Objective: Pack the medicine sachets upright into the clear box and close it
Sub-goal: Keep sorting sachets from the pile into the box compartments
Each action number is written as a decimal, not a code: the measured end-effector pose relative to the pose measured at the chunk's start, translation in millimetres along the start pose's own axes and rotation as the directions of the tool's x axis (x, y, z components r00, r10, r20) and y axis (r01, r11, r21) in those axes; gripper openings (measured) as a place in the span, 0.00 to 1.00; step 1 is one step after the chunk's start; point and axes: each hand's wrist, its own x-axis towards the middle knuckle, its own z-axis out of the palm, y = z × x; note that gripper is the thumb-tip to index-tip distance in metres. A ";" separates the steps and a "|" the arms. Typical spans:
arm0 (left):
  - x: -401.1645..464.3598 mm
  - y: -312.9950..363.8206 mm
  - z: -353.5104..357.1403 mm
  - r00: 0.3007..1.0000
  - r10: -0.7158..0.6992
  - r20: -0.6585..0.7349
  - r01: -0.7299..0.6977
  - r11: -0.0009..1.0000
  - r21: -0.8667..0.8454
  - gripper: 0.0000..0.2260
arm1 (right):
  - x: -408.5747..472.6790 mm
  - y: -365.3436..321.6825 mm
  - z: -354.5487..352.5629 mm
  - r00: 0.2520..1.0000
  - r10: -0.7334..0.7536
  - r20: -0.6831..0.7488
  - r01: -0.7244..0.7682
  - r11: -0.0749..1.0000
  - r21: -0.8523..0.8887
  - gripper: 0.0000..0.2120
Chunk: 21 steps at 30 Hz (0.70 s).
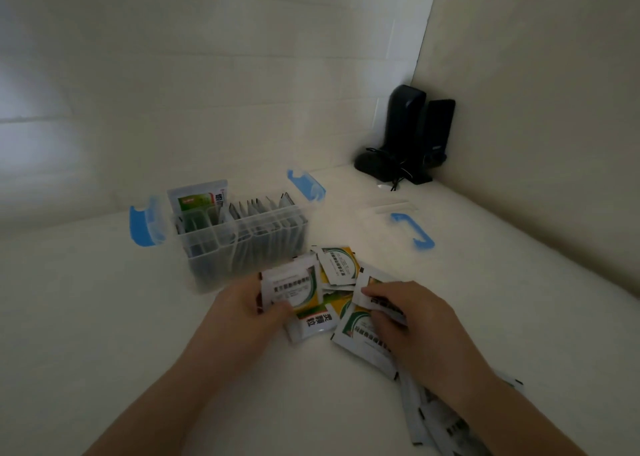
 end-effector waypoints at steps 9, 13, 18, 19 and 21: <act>2.5 0.7 -16.3 0.999 0.018 -0.047 -0.019 1.000 -0.020 0.17 | -5.1 -26.9 12.9 0.975 -0.176 0.137 0.203 0.954 -0.221 0.23; 0.2 1.3 -14.9 0.998 0.045 -0.038 -0.045 0.999 -0.008 0.26 | -0.3 -29.3 9.3 0.984 -0.146 0.099 0.156 0.982 -0.107 0.20; 2.7 -5.6 -14.3 0.998 0.059 -0.012 -0.058 0.997 0.044 0.19 | 16.5 -29.4 2.1 0.992 -0.129 0.007 0.129 0.991 -0.037 0.15; 3.7 -7.5 -13.2 0.999 0.053 -0.009 -0.052 0.998 0.035 0.18 | 22.3 -28.7 2.9 0.995 -0.103 0.008 0.104 0.993 -0.064 0.16; 5.2 -10.8 -11.5 0.999 0.045 -0.005 -0.045 0.999 0.025 0.17 | 32.8 -25.9 10.0 0.998 -0.067 0.013 0.068 0.989 -0.133 0.21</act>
